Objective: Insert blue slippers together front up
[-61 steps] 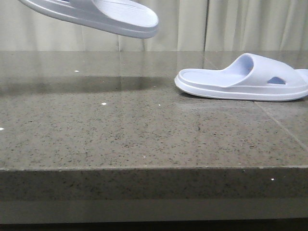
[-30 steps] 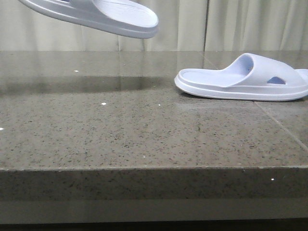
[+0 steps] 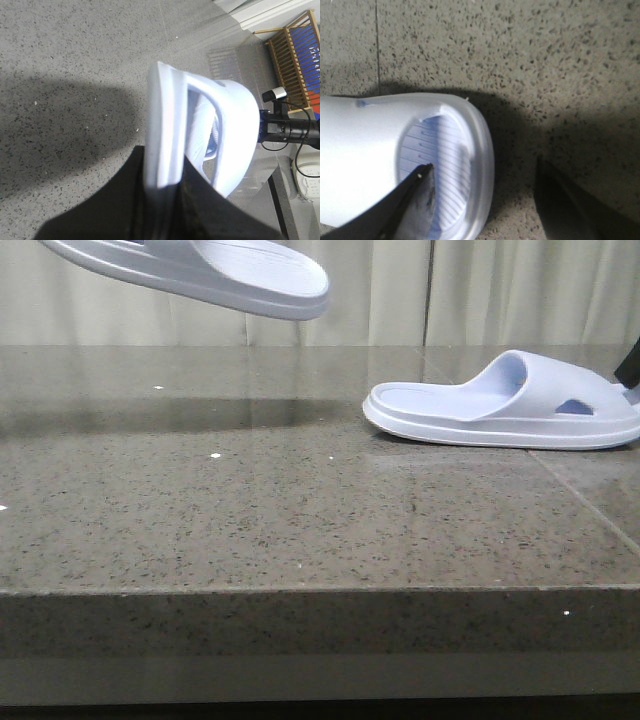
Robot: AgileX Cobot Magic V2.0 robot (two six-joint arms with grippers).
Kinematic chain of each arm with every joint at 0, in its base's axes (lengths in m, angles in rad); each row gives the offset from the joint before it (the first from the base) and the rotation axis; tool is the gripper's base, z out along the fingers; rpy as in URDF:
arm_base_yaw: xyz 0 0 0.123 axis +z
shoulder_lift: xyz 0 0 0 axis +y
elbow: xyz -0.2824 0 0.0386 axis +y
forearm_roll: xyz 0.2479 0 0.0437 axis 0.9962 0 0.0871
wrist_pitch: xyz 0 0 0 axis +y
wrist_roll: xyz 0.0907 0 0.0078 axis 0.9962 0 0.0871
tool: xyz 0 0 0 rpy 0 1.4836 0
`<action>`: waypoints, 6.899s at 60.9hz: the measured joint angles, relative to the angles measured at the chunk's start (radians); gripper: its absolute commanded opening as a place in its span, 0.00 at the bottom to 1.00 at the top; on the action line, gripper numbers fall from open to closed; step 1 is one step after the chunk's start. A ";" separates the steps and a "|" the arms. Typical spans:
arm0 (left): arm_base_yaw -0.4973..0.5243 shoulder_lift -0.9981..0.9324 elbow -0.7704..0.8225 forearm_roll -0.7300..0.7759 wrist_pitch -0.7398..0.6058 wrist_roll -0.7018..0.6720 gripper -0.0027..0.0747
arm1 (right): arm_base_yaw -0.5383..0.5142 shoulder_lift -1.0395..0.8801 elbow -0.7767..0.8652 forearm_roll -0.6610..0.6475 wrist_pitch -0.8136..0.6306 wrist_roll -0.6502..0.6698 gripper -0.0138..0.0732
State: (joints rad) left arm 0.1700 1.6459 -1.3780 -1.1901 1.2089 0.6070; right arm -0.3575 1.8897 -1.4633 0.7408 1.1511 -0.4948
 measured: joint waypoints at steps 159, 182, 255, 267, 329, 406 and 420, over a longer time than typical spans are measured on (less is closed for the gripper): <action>0.000 0.000 0.000 -0.071 0.000 0.000 0.01 | 0.078 -0.192 -0.188 0.431 0.070 0.054 0.10; -0.053 0.000 0.000 -0.134 -0.003 0.000 0.01 | 0.178 -0.192 -0.188 0.478 0.074 0.038 0.10; -0.171 0.000 0.003 -0.343 -0.102 0.003 0.01 | 0.309 -0.075 -0.188 0.661 -0.013 -0.046 0.10; -0.170 0.000 0.003 -0.362 -0.127 0.006 0.01 | 0.342 -0.042 -0.188 0.712 -0.056 -0.073 0.10; -0.182 0.003 0.005 -0.234 -0.082 0.007 0.01 | 0.322 -0.050 -0.190 0.602 0.034 -0.006 0.46; -0.196 0.003 0.005 -0.088 -0.182 0.006 0.01 | 0.171 -0.081 -0.190 0.379 0.064 0.072 0.70; -0.196 0.003 0.007 -0.044 -0.182 0.004 0.01 | 0.140 -0.127 -0.190 0.249 0.067 0.074 0.70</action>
State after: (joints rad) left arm -0.0260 1.6491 -1.3712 -1.2339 1.0273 0.6106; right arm -0.2178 1.7622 -1.6535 0.9898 1.2180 -0.4213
